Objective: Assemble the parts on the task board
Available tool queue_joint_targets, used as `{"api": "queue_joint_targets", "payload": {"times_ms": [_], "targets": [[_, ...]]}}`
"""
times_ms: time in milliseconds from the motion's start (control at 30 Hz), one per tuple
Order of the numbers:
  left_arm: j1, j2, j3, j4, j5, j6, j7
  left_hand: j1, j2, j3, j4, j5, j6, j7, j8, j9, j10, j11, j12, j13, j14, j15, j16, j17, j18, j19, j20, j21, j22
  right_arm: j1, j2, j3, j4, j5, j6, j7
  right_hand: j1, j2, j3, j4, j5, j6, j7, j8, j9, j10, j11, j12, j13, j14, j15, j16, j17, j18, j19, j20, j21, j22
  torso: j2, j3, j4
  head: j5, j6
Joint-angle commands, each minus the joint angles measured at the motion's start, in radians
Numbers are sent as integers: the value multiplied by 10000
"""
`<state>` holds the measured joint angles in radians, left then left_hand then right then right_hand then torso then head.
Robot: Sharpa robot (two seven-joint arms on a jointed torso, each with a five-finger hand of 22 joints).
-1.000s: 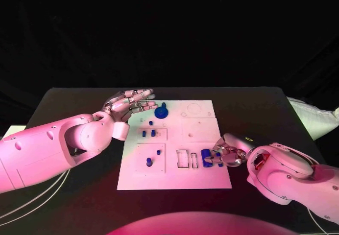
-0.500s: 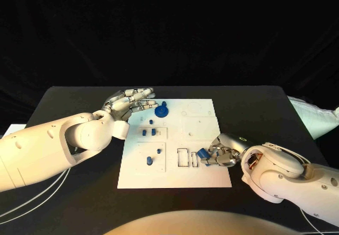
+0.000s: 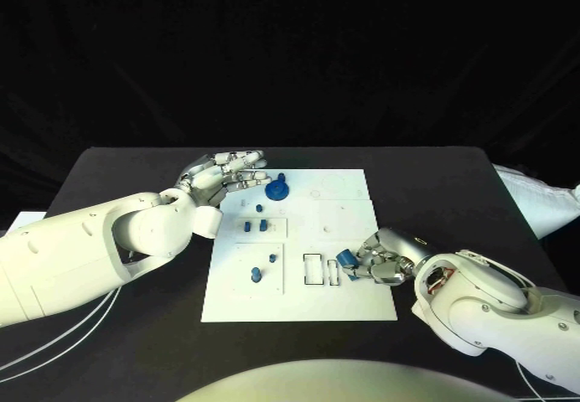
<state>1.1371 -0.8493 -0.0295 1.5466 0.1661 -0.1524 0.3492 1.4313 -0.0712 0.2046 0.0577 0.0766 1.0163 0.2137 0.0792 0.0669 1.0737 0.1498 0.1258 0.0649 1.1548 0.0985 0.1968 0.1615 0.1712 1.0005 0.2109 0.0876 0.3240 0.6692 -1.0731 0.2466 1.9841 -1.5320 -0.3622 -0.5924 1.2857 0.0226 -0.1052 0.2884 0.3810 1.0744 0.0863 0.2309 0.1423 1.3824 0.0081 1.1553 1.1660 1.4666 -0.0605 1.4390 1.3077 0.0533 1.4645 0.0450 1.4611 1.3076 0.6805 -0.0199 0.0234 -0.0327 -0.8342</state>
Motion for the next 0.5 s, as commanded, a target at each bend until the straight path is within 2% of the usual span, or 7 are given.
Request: {"api": "queue_joint_targets", "payload": {"times_ms": [33, 200, 500], "targets": [[-12, 15, 6, 19, -31, 228, 27, -38, 37, 25, 6, 41, -58, 1, -31, 0, -21, 51, -55, 11, 73, 19, -50, -11, 130, 72, 10, 59, -16, 59, 4, 24, 197, 815, -738, -81, 24, 108, -33, 30, 31, 62, -26, 70, 185, 6, -49, 32, 4, 641, -54, 65, 283, -110, 228, -33, 42, 817, -8, -8, 14, -15, 15], [-18, 23, 6, 19, -31, 241, 17, -38, 37, 25, 6, 41, -58, 1, -31, 0, -21, 51, -55, 11, 73, 19, -50, -11, 130, 72, 10, 59, -16, 98, 112, 34, 295, 1292, -536, -84, -85, 146, -112, 37, 52, 73, -36, 83, 223, 22, -56, 22, 26, 644, -61, 77, 303, -116, 241, -40, 61, 848, 2, -16, 31, -1, 16], [-21, 53, 6, 24, -31, 264, -12, -38, 37, 25, 6, 41, -58, 1, -31, 0, -21, 51, -55, 11, 73, 19, -50, -11, 130, 72, 10, 59, -16, 112, 627, 29, 126, 1621, 347, -105, -484, 324, -368, 43, -19, 79, -62, 111, 336, 17, -73, -85, 29, 634, -73, 59, 273, -113, 229, -51, 57, 841, 1, -26, 27, 25, 11]]}}
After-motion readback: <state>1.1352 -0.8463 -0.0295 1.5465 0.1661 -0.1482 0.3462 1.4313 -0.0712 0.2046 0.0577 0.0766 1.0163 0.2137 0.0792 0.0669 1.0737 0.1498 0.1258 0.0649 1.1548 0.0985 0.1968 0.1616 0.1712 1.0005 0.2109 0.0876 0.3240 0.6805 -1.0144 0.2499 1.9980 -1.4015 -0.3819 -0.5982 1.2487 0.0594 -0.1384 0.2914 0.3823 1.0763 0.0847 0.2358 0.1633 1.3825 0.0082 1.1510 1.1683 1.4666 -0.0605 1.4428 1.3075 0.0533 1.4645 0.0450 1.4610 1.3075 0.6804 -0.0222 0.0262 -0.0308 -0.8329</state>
